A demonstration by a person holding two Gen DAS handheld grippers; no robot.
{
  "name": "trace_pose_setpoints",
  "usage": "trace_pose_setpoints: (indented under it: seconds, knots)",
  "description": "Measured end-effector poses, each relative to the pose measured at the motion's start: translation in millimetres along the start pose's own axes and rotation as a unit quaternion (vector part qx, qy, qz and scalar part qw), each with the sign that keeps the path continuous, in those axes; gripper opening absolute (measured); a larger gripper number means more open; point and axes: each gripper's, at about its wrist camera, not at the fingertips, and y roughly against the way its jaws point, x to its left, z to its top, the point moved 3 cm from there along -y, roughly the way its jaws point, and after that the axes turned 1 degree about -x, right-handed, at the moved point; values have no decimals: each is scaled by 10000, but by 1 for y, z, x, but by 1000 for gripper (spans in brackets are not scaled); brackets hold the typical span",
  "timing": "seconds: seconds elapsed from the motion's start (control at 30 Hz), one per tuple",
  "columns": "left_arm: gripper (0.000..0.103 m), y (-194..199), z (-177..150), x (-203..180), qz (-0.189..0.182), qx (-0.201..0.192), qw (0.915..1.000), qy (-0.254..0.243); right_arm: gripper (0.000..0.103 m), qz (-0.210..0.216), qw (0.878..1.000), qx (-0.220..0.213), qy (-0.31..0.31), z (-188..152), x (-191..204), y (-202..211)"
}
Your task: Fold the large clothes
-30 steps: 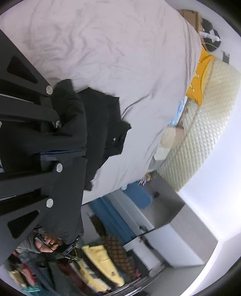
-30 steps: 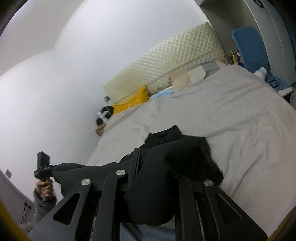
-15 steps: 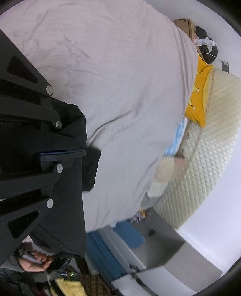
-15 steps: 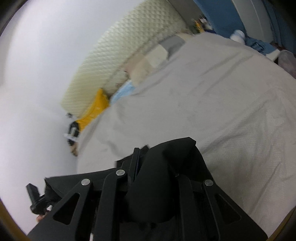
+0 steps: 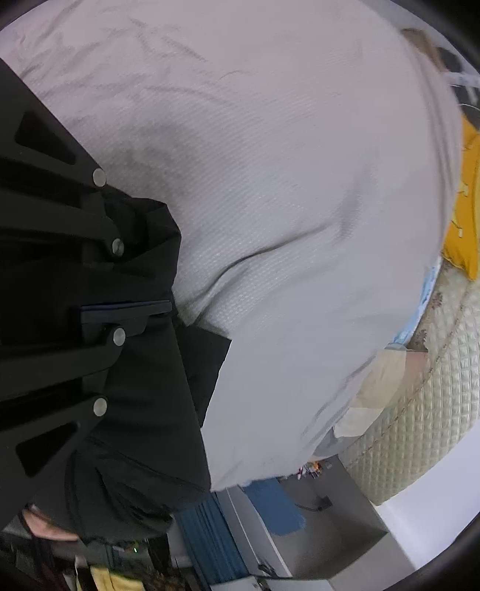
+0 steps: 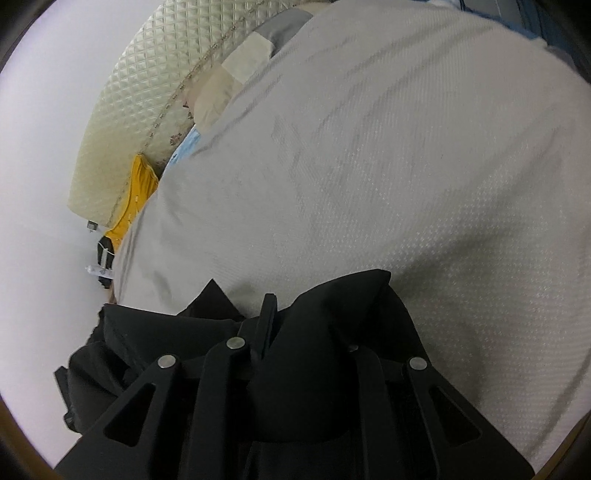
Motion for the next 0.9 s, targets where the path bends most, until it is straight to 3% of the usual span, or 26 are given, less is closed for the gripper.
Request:
trace_pose_setpoints:
  seconds: [0.07,0.13,0.2,0.23,0.27,0.33,0.43,0.53,0.63,0.77,0.9]
  knots:
    - [10,1,1,3,-156,140,9996,194,24,152,9998,26,-122,-1,-1,5]
    - [12,11,-3,15,-431,216,9962,719,28,296,9995,45,-139,-3,-1,19]
    - [21,27,-10,30,-792,199,9870,1387,32,349,9993,35,-113,-7,3,30]
    - [33,37,-13,34,-886,201,9835,1564,37,371,9992,29,-110,-10,6,36]
    - [53,49,-15,33,-942,152,9831,1563,40,396,9992,16,-93,-14,8,46]
    - [77,69,-16,26,-1051,14,9841,1432,57,395,9992,-20,18,-19,14,63]
    - [79,110,-24,11,-1122,-210,9875,1087,74,283,9991,-199,257,-26,28,93]
    - [79,143,-34,-16,-838,-528,9937,529,76,-36,9963,-618,595,-29,43,136]
    - [79,156,-47,-54,-887,-731,9934,-62,78,-336,9900,-895,1042,-38,62,161]
    - [79,123,-74,-115,-490,-701,9925,-878,83,-757,9687,-1232,2018,-74,102,160]
    - [79,74,-100,-156,-334,-623,9858,-1523,85,-749,9520,-1324,2655,-115,131,128]
